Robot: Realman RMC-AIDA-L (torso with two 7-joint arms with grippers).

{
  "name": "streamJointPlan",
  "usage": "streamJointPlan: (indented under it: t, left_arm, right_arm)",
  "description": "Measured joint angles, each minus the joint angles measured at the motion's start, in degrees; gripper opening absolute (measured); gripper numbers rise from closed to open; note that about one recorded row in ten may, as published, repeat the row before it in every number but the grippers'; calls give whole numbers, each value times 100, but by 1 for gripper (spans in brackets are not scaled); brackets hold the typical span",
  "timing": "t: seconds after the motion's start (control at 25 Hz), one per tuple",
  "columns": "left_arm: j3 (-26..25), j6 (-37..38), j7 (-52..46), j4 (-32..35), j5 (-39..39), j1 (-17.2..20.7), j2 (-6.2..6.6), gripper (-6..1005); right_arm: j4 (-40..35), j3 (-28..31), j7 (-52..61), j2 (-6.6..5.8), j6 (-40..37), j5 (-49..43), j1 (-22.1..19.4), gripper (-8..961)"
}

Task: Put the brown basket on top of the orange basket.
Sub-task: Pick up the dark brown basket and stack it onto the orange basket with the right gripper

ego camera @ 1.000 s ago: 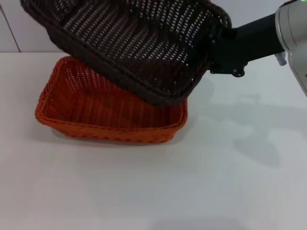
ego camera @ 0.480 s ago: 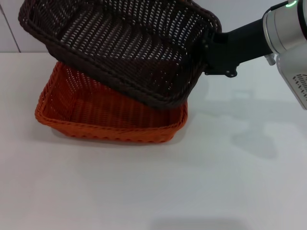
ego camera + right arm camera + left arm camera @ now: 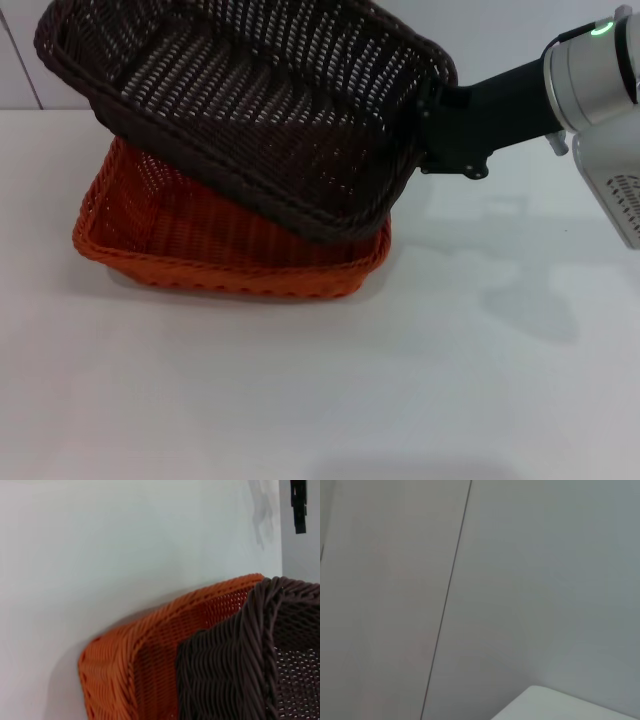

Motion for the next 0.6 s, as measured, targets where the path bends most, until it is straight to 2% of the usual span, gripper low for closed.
streamJointPlan:
  t: [0.6]
  left_arm:
    - [172, 110, -130, -5, -46, 89, 0, 813]
  right_arm:
    - [-352, -96, -150, 4, 257, -31, 6, 148]
